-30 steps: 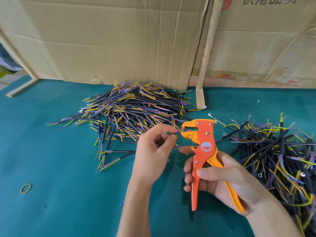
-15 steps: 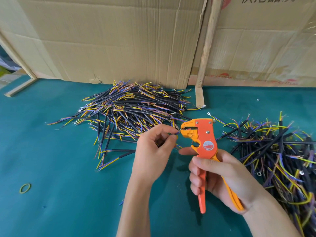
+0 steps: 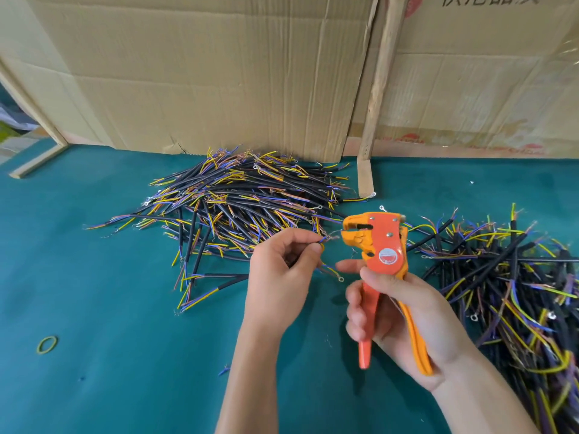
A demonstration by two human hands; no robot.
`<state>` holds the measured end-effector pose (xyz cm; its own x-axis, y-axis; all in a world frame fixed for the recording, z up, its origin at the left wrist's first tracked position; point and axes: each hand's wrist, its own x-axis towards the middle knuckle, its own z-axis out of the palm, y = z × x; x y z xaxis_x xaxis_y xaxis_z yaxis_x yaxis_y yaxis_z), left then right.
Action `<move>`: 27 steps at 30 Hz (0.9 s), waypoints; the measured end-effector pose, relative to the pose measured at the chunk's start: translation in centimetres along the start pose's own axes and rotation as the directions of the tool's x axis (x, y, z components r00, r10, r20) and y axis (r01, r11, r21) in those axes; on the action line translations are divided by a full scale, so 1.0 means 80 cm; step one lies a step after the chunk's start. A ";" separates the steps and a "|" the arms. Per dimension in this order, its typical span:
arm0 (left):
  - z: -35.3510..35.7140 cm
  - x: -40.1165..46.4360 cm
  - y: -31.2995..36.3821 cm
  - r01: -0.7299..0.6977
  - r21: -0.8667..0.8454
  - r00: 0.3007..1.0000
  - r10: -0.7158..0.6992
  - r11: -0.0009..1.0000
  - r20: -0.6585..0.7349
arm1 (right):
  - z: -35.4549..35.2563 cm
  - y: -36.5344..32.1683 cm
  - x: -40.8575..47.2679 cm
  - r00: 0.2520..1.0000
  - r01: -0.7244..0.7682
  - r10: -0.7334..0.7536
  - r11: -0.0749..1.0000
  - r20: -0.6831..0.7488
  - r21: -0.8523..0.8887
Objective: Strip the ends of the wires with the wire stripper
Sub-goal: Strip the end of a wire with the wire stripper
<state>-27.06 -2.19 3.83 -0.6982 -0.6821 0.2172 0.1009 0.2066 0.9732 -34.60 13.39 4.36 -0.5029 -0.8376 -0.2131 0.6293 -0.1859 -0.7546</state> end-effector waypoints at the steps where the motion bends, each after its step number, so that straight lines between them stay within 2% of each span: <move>1: 0.000 0.001 -0.001 0.003 -0.005 1.000 -0.003 1.000 -0.021 | -0.002 -0.001 0.000 1.000 0.015 -0.015 1.000 -0.019 0.015; 5: -0.001 0.003 -0.003 -0.002 -0.029 0.996 -0.001 1.000 -0.089 | -0.014 -0.008 -0.002 0.998 0.026 -0.028 0.999 -0.062 -0.030; 11: 0.002 0.002 -0.003 -0.017 -0.016 0.996 0.016 1.000 -0.084 | -0.010 -0.005 0.000 0.998 -0.058 0.061 0.995 0.032 -0.083; 15: 0.005 0.001 0.000 -0.024 0.025 0.999 0.025 0.999 -0.039 | -0.003 0.000 -0.001 0.990 -0.117 0.121 0.992 0.068 -0.052; 20: 0.003 0.000 0.000 -0.029 0.063 0.999 0.030 0.998 -0.020 | -0.001 -0.004 -0.004 0.984 -0.091 0.090 0.996 0.154 -0.003; 27: 0.005 0.000 0.001 -0.046 0.072 0.999 0.047 0.996 -0.001 | 0.000 -0.003 -0.003 0.986 -0.090 0.092 0.996 0.136 -0.025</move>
<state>-27.35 -1.93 3.87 -0.6922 -0.6723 0.2624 0.0821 0.2878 0.9542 -34.61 13.65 4.59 -0.3571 -0.9134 -0.1952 0.6567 -0.0968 -0.7480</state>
